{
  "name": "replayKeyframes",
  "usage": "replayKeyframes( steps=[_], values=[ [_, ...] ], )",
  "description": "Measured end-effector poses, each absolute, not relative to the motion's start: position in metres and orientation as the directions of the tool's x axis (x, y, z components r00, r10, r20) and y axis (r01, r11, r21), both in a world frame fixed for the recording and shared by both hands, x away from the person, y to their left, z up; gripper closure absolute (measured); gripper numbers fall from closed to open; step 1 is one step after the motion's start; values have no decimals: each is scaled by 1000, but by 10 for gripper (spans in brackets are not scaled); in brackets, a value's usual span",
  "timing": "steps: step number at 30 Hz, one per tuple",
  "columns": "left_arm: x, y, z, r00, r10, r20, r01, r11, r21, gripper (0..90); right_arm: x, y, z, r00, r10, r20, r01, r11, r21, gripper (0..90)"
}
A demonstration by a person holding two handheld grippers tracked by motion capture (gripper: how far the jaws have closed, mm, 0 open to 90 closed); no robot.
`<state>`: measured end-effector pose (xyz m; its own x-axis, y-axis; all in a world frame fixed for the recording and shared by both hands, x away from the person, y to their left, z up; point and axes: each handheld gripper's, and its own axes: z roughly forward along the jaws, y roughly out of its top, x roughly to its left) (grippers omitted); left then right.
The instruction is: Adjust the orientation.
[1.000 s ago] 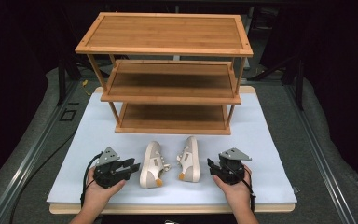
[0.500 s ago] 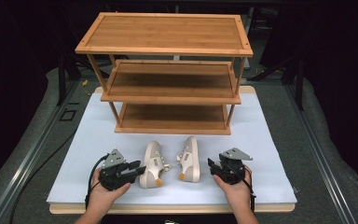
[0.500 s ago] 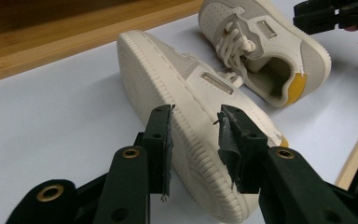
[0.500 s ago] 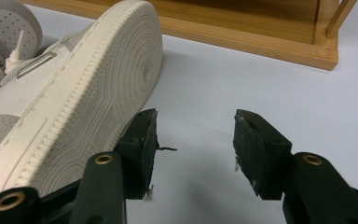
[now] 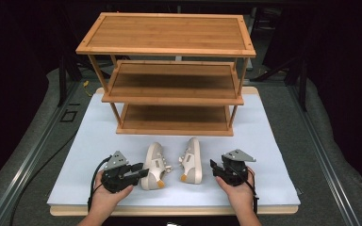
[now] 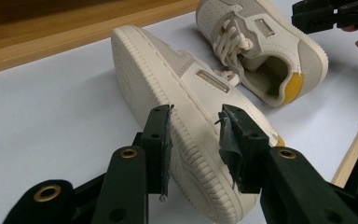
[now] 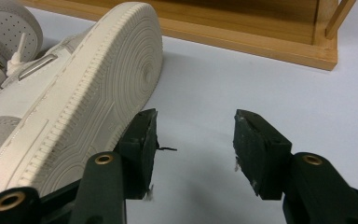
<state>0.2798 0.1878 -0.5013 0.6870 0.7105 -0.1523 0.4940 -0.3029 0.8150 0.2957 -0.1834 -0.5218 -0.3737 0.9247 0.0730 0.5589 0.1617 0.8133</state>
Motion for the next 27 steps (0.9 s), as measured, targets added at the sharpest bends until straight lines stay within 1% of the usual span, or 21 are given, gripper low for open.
replayKeyframes(
  steps=[7,8,11,24,27],
  values=[
    [281,196,-502,677,712,-186,514,-278,811,647,295,-185,-520,-358,931,74,557,149,817,491],
    [281,197,-502,675,714,-188,517,-275,810,648,296,-186,-521,-377,922,89,554,147,820,492],
    [280,200,-502,666,722,-187,519,-269,811,657,295,-186,-520,-363,928,83,555,144,819,492],
    [278,219,-505,624,758,-193,547,-246,800,704,295,-189,-520,-357,929,98,554,126,823,492],
    [279,222,-506,619,764,-181,548,-256,796,709,295,-189,-520,-357,929,102,554,123,823,492]
  ],
)
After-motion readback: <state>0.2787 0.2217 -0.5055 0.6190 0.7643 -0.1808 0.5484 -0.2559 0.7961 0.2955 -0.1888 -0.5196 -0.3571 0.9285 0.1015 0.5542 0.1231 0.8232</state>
